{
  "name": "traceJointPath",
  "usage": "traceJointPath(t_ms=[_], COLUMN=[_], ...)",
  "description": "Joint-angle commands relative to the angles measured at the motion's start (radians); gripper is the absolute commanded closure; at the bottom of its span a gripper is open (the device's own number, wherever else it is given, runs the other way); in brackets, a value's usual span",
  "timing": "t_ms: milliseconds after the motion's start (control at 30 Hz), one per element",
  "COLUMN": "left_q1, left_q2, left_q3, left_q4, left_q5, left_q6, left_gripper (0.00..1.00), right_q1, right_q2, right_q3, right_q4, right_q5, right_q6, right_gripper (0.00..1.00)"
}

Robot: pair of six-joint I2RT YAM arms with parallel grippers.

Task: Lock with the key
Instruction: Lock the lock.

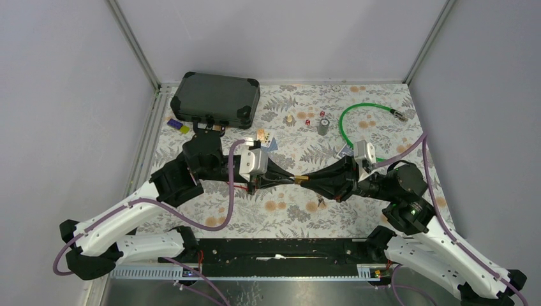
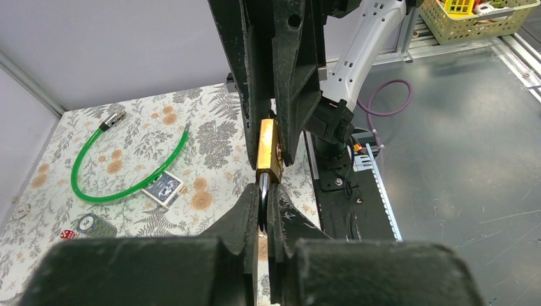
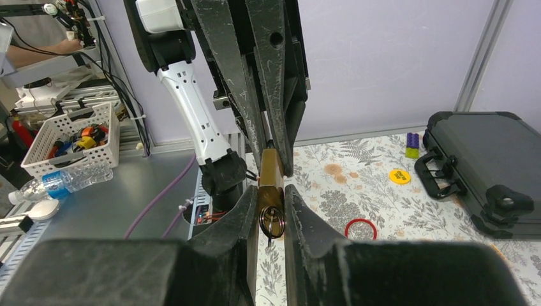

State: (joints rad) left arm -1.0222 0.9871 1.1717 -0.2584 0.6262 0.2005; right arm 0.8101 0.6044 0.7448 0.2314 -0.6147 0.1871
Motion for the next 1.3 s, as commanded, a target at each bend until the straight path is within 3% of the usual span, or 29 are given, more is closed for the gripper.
traceJointPath(t_ms=[0, 33, 200, 300, 867, 1267], left_q1=[-0.003, -0.001, 0.036, 0.064, 0.101, 0.101], left_q2=[0.020, 0.017, -0.014, -0.031, -0.025, -0.009], left_q3=[0.066, 0.070, 0.069, 0.068, 0.072, 0.074], left_q4=[-0.025, -0.036, -0.061, -0.079, -0.081, -0.062], left_q5=[0.041, 0.036, 0.038, 0.051, 0.190, 0.197], left_q6=[0.043, 0.049, 0.059, 0.061, 0.046, 0.037], left_gripper=[1.00, 1.00, 1.00, 1.00, 1.00, 1.00], right_q1=[-0.002, -0.002, -0.002, -0.002, -0.002, -0.002], right_q2=[-0.005, -0.009, -0.029, -0.047, -0.031, -0.007], right_q3=[0.040, 0.045, 0.079, 0.096, 0.093, 0.085], right_q4=[0.074, 0.055, -0.073, -0.138, -0.197, -0.184], right_q5=[0.003, 0.013, 0.035, 0.054, 0.065, 0.001], right_q6=[0.017, 0.007, -0.061, -0.106, -0.169, -0.145], right_gripper=[1.00, 0.98, 0.60, 0.52, 0.52, 0.54])
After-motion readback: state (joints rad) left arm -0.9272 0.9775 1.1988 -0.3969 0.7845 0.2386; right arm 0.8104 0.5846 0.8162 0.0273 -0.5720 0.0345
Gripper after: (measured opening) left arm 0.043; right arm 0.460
